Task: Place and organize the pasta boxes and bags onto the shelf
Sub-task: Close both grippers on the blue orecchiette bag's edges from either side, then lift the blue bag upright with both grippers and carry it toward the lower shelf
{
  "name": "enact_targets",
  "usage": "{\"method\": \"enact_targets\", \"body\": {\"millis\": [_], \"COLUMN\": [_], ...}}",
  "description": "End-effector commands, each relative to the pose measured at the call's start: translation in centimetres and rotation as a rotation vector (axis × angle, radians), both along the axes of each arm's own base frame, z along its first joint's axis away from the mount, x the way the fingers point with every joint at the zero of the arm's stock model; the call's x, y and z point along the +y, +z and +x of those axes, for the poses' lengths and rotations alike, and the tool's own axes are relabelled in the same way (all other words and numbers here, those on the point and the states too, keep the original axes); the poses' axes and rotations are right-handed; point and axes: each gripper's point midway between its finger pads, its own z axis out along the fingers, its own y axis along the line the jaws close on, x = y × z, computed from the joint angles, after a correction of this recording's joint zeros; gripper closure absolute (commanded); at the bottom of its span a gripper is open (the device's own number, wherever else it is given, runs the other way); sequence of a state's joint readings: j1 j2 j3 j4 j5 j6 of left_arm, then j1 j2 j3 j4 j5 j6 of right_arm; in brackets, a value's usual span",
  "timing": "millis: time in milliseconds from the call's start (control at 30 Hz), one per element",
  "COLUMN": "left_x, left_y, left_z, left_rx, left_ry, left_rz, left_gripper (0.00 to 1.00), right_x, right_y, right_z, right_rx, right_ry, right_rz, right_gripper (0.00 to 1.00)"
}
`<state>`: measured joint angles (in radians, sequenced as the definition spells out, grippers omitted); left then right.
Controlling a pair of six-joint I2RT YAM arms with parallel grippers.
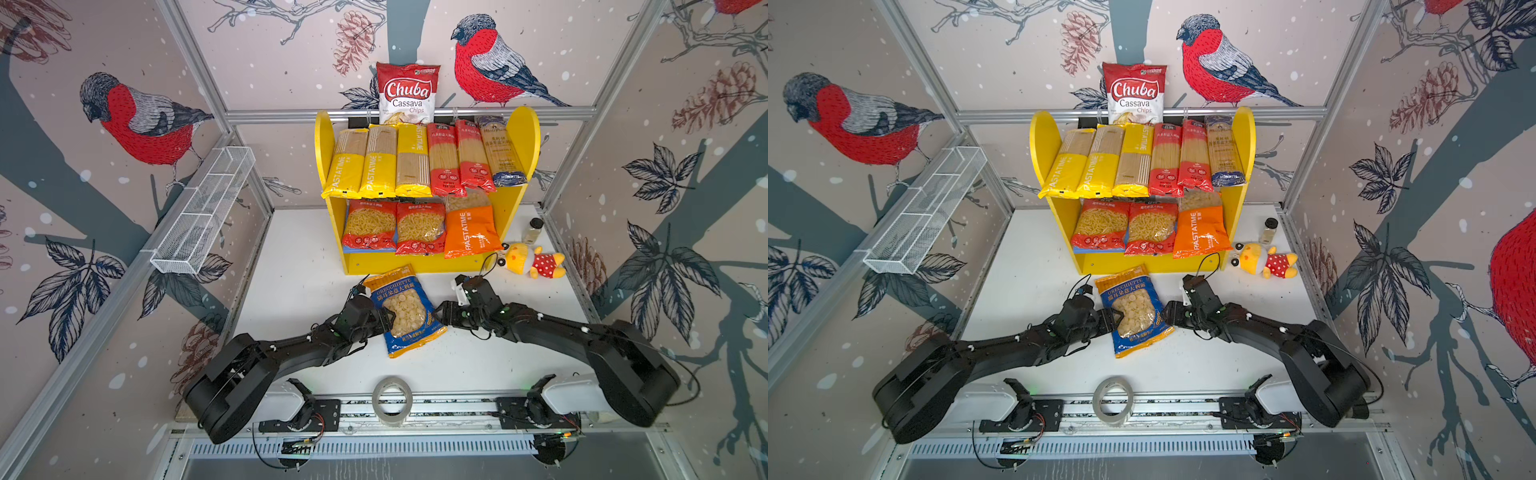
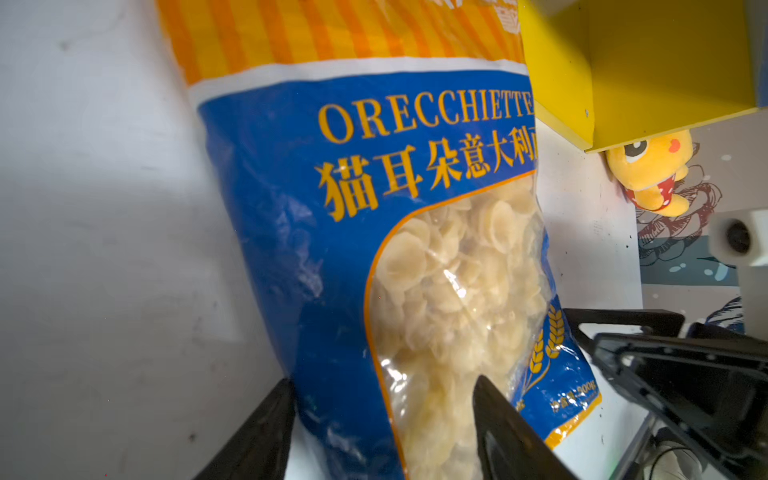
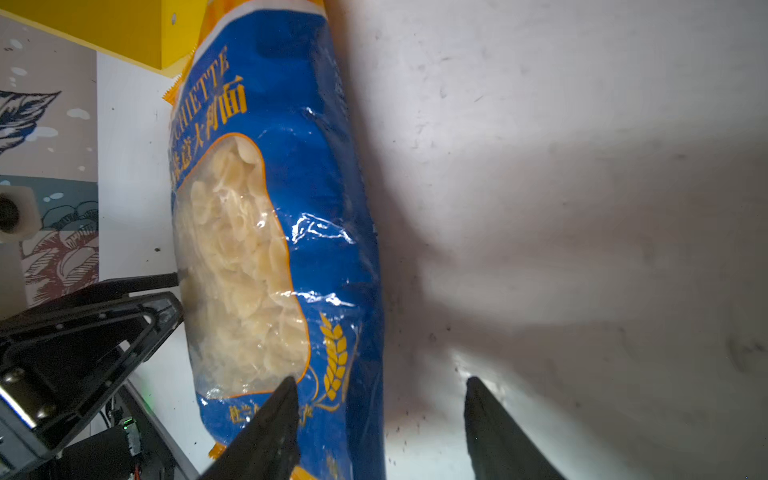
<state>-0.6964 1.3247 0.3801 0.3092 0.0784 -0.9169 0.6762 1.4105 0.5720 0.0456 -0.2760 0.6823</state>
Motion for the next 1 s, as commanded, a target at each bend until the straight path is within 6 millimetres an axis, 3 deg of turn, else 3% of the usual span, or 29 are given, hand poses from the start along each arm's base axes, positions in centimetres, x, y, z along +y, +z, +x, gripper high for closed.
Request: {"method": "enact_targets", "body": {"millis": [0, 100, 167, 267, 367, 600, 933, 967], "left_x": [-0.7, -0.8, -0.9, -1.4, -1.7, -3.0, -4.1, -4.0], "left_y": [0.5, 0.2, 0.0, 0.0, 0.4, 3.0, 8.2, 8.6], "left_z": [0.4, 0.5, 0.6, 0.7, 0.9, 1.6, 3.3, 3.5], "left_rx": [-0.032, -0.032, -0.033, -0.040, -0.056, -0.147, -0.349, -0.367], "left_ry": [-0.033, -0.040, -0.045, -0.067, -0.079, -0.122, -0.169, -0.165], "left_rz": [-0.016, -0.005, 0.001, -0.007, -0.010, -0.073, -0.085, -0.082], "left_gripper": [0.36, 0.43, 0.51, 0.66, 0.75, 0.82, 1.00, 1.00], "right_x": [1.9, 3.6, 4.4, 4.4, 3.8, 2.7, 1.6, 1.4], "right_y": [0.6, 0.4, 0.1, -0.3, 0.0, 2.4, 7.4, 8.6], "right_z": [1.5, 1.3, 1.0, 0.5, 0.2, 0.7, 2.8, 2.9], "right_rx": [-0.072, -0.074, -0.074, -0.064, -0.073, -0.166, -0.358, -0.389], "right_ry": [0.024, 0.060, 0.084, 0.091, 0.080, 0.024, -0.108, -0.124], "right_rz": [0.025, 0.036, 0.034, 0.030, 0.030, 0.062, 0.161, 0.187], "right_gripper": [0.37, 0.45, 0.58, 0.75, 0.85, 0.93, 1.00, 1.00]}}
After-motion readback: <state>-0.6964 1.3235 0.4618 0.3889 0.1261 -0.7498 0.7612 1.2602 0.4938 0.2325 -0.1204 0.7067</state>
